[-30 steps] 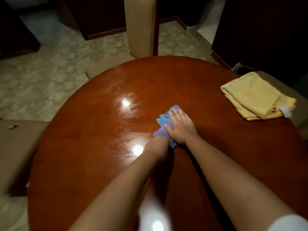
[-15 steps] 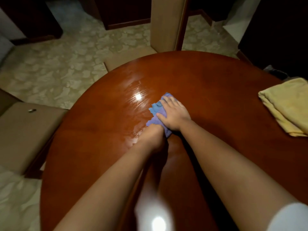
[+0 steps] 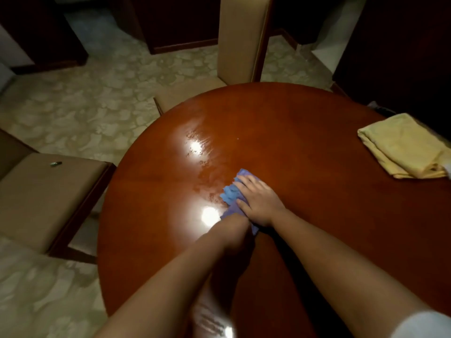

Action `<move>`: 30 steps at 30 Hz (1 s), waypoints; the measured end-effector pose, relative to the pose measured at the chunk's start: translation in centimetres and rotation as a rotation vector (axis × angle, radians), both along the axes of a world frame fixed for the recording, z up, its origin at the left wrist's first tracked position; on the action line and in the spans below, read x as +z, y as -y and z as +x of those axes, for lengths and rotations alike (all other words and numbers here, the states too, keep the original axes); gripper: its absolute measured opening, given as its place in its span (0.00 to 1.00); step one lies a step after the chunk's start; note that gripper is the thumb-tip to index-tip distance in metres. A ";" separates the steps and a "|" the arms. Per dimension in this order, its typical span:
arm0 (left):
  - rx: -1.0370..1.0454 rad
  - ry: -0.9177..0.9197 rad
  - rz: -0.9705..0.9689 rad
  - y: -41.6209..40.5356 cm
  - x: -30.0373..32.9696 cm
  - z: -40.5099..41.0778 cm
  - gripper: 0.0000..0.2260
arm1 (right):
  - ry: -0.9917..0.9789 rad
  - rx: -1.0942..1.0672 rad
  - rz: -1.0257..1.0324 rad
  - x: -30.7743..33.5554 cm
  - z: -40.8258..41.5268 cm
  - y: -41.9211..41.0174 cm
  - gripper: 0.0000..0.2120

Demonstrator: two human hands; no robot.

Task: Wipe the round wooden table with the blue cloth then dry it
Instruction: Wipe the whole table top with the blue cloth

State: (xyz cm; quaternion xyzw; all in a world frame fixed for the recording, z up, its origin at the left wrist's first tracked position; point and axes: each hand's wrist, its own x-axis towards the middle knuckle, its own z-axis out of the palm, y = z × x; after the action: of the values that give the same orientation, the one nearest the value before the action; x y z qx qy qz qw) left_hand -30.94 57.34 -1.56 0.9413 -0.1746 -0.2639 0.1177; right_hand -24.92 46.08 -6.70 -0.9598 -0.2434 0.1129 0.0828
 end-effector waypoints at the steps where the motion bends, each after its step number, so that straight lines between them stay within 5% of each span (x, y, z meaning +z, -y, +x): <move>1: 0.011 -0.010 0.010 0.1 -0.3 -0.9 0.08 | -0.014 -0.010 -0.010 0.0 -1.1 0.1 0.37; 8: -0.251 -0.126 0.025 -2.1 0.5 -7.6 0.11 | -0.045 -0.092 -0.031 0.9 -10.0 -0.8 0.31; 11: -0.331 -0.144 0.027 -3.2 1.2 -9.3 0.11 | -0.078 -0.126 -0.041 1.3 -12.8 -1.7 0.43; 15: -0.424 -0.157 0.046 -4.8 1.5 -11.2 0.11 | -0.099 -0.135 -0.069 1.4 -15.7 -2.5 0.30; 17: -0.450 -0.147 0.064 -5.6 1.5 -11.7 0.12 | -0.098 -0.134 -0.074 1.1 -16.3 -2.7 0.33; 20: -0.418 -0.093 0.113 -6.4 1.4 -11.4 0.12 | -0.094 -0.172 -0.072 0.4 -16.2 -2.9 0.46; 24: -0.299 -0.076 0.197 -6.7 0.5 -9.9 0.14 | -0.072 -0.408 0.001 0.0 -15.3 -4.3 0.48; 30: -0.206 -0.076 0.244 -8.2 -0.3 -4.4 0.15 | -0.060 -0.612 -0.010 -0.1 -10.5 -5.7 0.34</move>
State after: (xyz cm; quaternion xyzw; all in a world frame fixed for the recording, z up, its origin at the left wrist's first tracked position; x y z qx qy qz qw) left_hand -35.33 65.59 -1.85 0.9151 -0.2324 -0.3291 -0.0189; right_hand -35.37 51.81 -6.75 -0.9852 0.0600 0.1121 0.1152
